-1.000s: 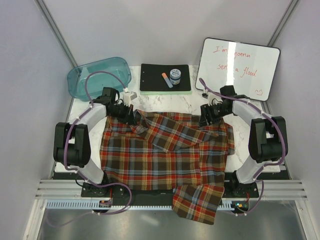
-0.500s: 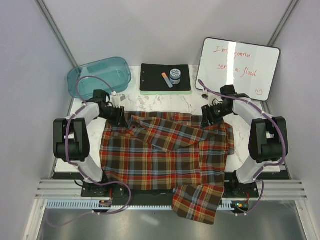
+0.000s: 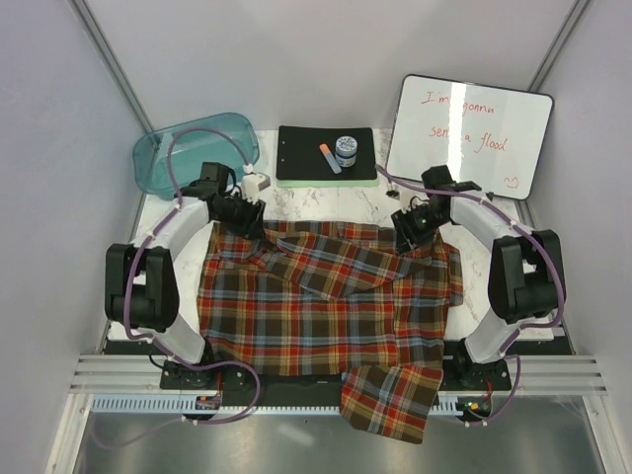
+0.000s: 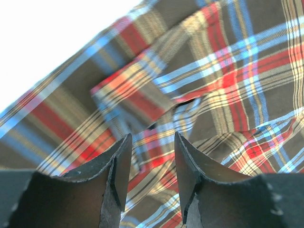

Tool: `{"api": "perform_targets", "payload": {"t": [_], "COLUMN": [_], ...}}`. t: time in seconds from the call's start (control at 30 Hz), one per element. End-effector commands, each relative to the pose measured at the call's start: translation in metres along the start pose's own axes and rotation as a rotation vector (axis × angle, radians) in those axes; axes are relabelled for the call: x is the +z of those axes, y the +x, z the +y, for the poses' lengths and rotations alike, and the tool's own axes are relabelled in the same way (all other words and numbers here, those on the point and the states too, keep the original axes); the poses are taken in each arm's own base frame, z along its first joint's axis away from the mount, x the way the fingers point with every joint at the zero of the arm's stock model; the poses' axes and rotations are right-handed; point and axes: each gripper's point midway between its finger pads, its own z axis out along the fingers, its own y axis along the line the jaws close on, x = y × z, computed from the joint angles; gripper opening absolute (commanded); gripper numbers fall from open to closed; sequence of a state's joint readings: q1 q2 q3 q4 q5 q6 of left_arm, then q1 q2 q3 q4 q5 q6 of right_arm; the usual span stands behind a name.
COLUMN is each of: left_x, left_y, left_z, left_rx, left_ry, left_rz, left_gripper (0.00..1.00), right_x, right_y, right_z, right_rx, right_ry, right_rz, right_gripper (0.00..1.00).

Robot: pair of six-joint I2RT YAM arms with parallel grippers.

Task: Fold and stack the long sleeve shirts
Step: Fold the shirt

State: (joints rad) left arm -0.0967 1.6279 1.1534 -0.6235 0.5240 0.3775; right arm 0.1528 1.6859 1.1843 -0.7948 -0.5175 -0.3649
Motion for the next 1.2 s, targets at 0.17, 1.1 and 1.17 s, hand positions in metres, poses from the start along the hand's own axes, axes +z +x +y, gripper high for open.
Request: {"api": "perform_targets", "payload": {"t": [0.17, 1.1, 1.17], "left_x": [0.046, 0.026, -0.004], "left_y": [0.027, -0.046, -0.027], "left_z": [0.013, -0.021, -0.047], "left_rx": [0.122, 0.195, 0.275], "left_ry": [-0.117, 0.115, 0.158], "left_rz": [0.184, 0.003, -0.001], "left_gripper": [0.36, 0.48, 0.61], "right_x": [0.032, -0.048, -0.068], "right_y": [0.027, -0.059, -0.024], "right_z": [-0.042, -0.064, -0.027], "right_rx": [-0.021, -0.262, -0.331], "right_ry": [0.142, 0.172, 0.103], "right_rz": [0.156, -0.014, 0.016], "right_gripper": [0.37, 0.63, 0.69]}}
